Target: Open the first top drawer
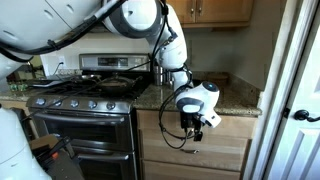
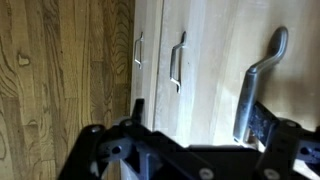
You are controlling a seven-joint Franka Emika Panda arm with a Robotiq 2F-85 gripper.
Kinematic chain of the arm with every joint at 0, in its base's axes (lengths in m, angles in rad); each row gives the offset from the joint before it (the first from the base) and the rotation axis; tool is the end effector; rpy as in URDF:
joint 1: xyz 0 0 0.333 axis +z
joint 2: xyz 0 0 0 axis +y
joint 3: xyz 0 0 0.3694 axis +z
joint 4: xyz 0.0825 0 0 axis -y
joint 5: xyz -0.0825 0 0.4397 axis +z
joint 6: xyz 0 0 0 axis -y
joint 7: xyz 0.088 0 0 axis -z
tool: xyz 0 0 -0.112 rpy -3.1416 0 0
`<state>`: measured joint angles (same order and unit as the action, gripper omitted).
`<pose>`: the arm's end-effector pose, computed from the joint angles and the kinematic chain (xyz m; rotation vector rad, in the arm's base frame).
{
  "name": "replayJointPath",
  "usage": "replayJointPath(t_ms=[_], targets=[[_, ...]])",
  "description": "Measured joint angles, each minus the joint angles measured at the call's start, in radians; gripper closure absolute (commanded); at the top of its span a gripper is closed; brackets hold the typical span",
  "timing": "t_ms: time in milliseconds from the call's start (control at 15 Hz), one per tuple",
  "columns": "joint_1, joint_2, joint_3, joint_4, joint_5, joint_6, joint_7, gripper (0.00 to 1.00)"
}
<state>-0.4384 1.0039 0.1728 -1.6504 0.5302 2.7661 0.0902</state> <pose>0.6976 -0.2230 0.0132 -2.4905 1.2509 -0.1767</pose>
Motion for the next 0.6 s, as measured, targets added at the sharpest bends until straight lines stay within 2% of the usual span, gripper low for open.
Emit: replayJointPath(t_ms=[267, 333, 533, 600], targets=[[0.021, -0.001, -0.034, 0.027, 0.0, -0.074, 0.031, 0.01], [0.027, -0.002, -0.041, 0.03, 0.0, -0.086, 0.041, 0.03], [0.04, -0.006, -0.056, 0.036, 0.001, -0.106, 0.058, 0.3], [0.046, -0.009, -0.062, 0.038, 0.001, -0.114, 0.066, 0.31]])
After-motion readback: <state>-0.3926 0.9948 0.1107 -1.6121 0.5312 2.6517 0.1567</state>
